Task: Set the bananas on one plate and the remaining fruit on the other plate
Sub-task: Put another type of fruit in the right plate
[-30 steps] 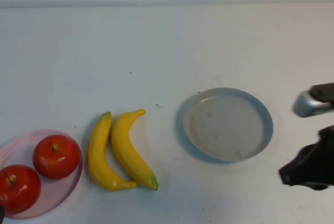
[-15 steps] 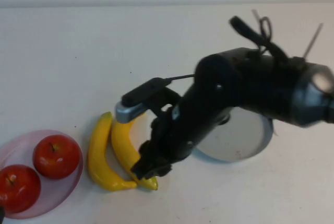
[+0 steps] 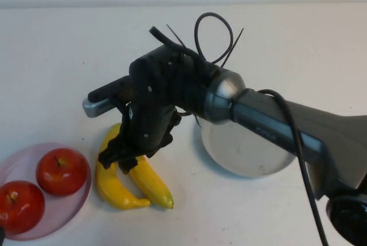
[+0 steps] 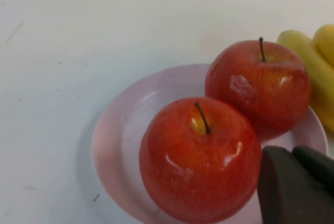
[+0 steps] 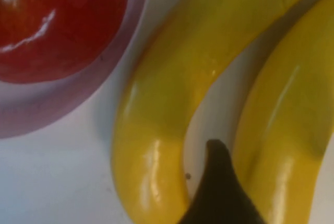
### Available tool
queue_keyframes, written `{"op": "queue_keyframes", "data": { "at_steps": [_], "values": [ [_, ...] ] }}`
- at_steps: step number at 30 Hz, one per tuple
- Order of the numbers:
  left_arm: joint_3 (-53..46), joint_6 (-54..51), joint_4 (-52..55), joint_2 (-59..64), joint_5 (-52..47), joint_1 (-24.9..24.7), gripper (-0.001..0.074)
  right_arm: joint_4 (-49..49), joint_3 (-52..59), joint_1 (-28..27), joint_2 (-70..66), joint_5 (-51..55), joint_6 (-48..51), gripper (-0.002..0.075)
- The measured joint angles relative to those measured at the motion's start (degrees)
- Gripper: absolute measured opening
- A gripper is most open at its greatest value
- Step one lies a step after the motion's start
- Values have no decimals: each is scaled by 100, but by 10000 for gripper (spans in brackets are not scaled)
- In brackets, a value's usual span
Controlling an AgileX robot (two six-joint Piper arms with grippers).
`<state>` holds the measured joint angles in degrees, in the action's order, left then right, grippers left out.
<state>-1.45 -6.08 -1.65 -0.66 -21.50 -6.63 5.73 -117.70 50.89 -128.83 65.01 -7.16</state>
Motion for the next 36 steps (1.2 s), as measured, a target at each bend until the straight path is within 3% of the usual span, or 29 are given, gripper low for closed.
{"op": "queue_keyframes", "data": {
  "at_steps": [8, 14, 20, 30, 36],
  "values": [
    [0, 0, 0, 0, 0, 0, 4, -185, -202, 0, -485, 90, -31, 408],
    [0, 0, 0, 0, 0, 0, 4, -210, -202, 0, -525, 123, -31, 305],
    [0, 0, 0, 0, 0, 0, 4, -222, -118, -56, -267, 342, -191, 303],
    [0, 0, 0, 0, 0, 0, 4, -259, 2333, -1315, 1649, -951, -705, 303],
    [0, 0, 0, 0, 0, 0, 4, -245, 2650, -1757, 1481, -1233, -902, 303]
  ]
}}
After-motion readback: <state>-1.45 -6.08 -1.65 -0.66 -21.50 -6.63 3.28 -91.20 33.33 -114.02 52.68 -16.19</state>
